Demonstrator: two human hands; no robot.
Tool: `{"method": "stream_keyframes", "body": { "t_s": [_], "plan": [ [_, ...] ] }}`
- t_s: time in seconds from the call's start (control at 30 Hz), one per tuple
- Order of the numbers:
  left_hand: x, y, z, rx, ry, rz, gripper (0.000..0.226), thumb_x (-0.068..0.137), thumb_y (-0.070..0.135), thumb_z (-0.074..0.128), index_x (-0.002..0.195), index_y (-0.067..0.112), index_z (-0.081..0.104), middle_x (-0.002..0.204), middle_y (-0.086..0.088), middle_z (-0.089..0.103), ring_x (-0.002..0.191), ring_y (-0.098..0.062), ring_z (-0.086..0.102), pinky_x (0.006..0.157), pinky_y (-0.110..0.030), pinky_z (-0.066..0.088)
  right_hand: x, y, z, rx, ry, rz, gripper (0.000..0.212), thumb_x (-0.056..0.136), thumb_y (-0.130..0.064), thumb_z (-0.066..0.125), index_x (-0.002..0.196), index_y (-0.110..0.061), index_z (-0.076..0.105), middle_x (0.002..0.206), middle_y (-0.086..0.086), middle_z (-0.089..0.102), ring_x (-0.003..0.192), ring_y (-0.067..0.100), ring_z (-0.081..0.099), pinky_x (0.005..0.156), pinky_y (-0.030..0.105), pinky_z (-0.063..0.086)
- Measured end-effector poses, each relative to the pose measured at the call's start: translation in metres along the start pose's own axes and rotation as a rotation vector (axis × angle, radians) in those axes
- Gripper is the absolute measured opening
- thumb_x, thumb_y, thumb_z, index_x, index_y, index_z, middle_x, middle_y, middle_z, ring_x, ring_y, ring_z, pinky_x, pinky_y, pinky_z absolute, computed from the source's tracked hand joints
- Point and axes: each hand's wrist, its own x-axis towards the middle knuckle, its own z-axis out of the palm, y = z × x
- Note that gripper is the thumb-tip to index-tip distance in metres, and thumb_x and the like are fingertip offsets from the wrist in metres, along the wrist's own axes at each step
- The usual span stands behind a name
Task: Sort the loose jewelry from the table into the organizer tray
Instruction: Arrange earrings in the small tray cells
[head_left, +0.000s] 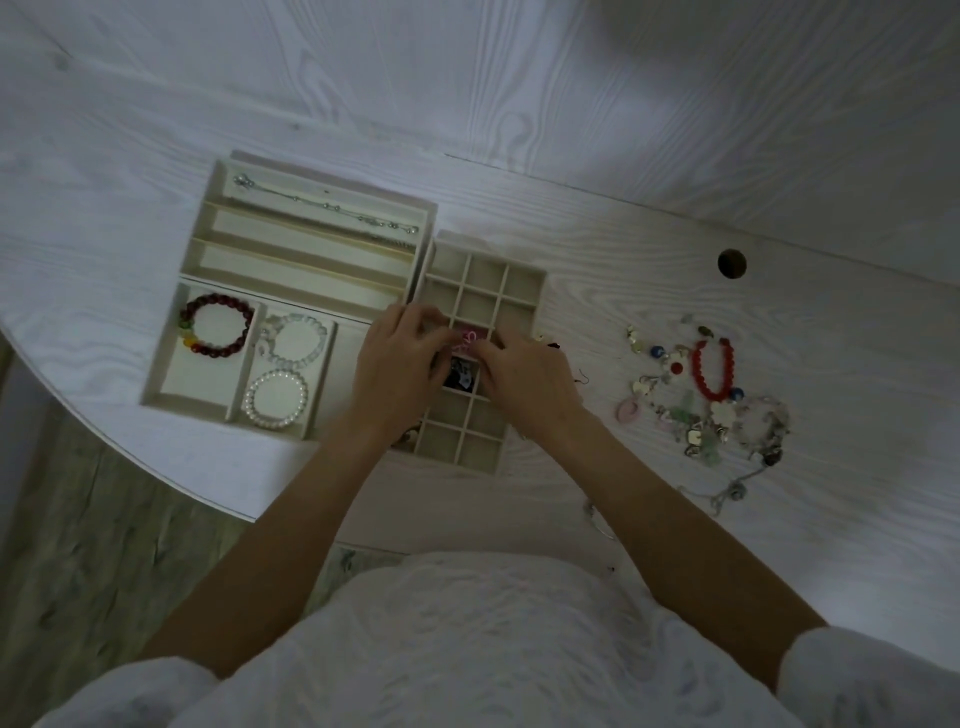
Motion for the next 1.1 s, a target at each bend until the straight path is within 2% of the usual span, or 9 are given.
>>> {"method": "stream_keyframes", "body": {
  "t_s": [0.13, 0.23, 0.33, 0.43, 0.53, 0.63, 0.83, 1.03, 1.1],
  "plan": [
    [0.003, -0.001, -0.001, 0.020, 0.043, -0.031, 0.015, 0.085, 0.019, 0.059, 0.092, 0.011, 0.068, 0.103, -0.010, 0.061, 0.092, -0.027, 0.051, 0.080, -0.036, 0.043, -0.002, 0.002, -0.001, 0.077, 0.072, 0.039, 0.005, 0.081, -0.014, 0.068, 0.086, -0.011, 0.067, 0.073, 0.004, 0.059, 0.051, 0.020, 0.054, 0.042, 0.020, 0.028],
    [0.001, -0.001, -0.001, 0.053, 0.048, -0.019, 0.015, 0.085, 0.020, 0.058, 0.091, 0.012, 0.069, 0.105, -0.011, 0.061, 0.094, -0.028, 0.050, 0.079, -0.038, 0.041, 0.005, 0.003, -0.004, 0.054, 0.133, 0.069, 0.009, 0.074, -0.011, 0.074, 0.076, -0.010, 0.065, 0.068, 0.004, 0.059, 0.047, 0.020, 0.053, 0.041, 0.020, 0.026],
    [-0.004, 0.003, 0.000, 0.102, -0.004, -0.007, 0.025, 0.084, 0.024, 0.048, 0.094, 0.015, 0.069, 0.111, -0.010, 0.060, 0.099, -0.029, 0.049, 0.079, -0.039, 0.039, 0.013, 0.001, -0.005, -0.019, 0.069, 0.085, 0.022, 0.061, -0.010, 0.083, 0.068, -0.011, 0.061, 0.063, 0.002, 0.057, 0.043, 0.019, 0.052, 0.040, 0.018, 0.025],
    [-0.007, 0.001, 0.002, 0.058, 0.018, -0.010, 0.022, 0.083, 0.018, 0.053, 0.098, 0.012, 0.068, 0.111, -0.011, 0.061, 0.097, -0.030, 0.052, 0.078, -0.040, 0.044, 0.022, -0.005, -0.005, -0.108, 0.002, 0.116, 0.028, 0.055, -0.014, 0.087, 0.064, -0.014, 0.060, 0.062, 0.000, 0.057, 0.043, 0.016, 0.052, 0.041, 0.018, 0.023],
    [-0.012, -0.003, 0.004, -0.063, 0.083, -0.107, 0.023, 0.083, 0.016, 0.057, 0.103, 0.010, 0.069, 0.105, -0.011, 0.061, 0.094, -0.027, 0.053, 0.078, -0.036, 0.044, 0.027, -0.003, 0.000, -0.144, -0.098, 0.128, 0.009, 0.083, -0.019, 0.068, 0.085, -0.013, 0.061, 0.086, 0.000, 0.062, 0.069, 0.018, 0.061, 0.051, 0.025, 0.032],
    [-0.014, -0.003, 0.006, -0.117, 0.102, -0.151, 0.028, 0.085, 0.021, 0.051, 0.104, 0.010, 0.069, 0.102, -0.010, 0.062, 0.095, -0.026, 0.052, 0.079, -0.035, 0.044, 0.031, 0.004, -0.001, 0.091, -0.149, 0.255, 0.021, 0.095, -0.027, 0.051, 0.101, -0.012, 0.064, 0.100, 0.003, 0.064, 0.088, 0.022, 0.061, 0.067, 0.031, 0.043],
    [-0.013, -0.003, 0.012, -0.051, 0.098, -0.148, 0.021, 0.084, 0.020, 0.057, 0.099, 0.011, 0.069, 0.101, -0.007, 0.064, 0.095, -0.026, 0.051, 0.076, -0.038, 0.044, 0.031, 0.005, 0.001, 0.237, -0.192, 0.356, 0.024, 0.096, -0.030, 0.050, 0.103, -0.012, 0.064, 0.101, 0.005, 0.065, 0.089, 0.022, 0.060, 0.075, 0.035, 0.048],
    [-0.012, 0.001, 0.008, 0.026, 0.082, -0.052, 0.027, 0.080, 0.013, 0.061, 0.105, 0.014, 0.067, 0.109, -0.010, 0.062, 0.098, -0.029, 0.052, 0.078, -0.038, 0.041, 0.030, 0.004, -0.002, 0.102, -0.151, 0.259, 0.022, 0.095, -0.030, 0.052, 0.107, -0.016, 0.063, 0.105, 0.002, 0.062, 0.093, 0.021, 0.060, 0.072, 0.032, 0.044],
    [-0.010, 0.001, 0.007, 0.073, 0.055, -0.017, 0.027, 0.075, 0.012, 0.064, 0.102, 0.014, 0.067, 0.113, -0.009, 0.061, 0.100, -0.030, 0.053, 0.078, -0.037, 0.037, 0.026, 0.004, -0.002, 0.013, -0.132, 0.195, 0.017, 0.094, -0.025, 0.054, 0.104, -0.015, 0.063, 0.103, 0.001, 0.061, 0.086, 0.021, 0.061, 0.065, 0.030, 0.043]
  ]
}}
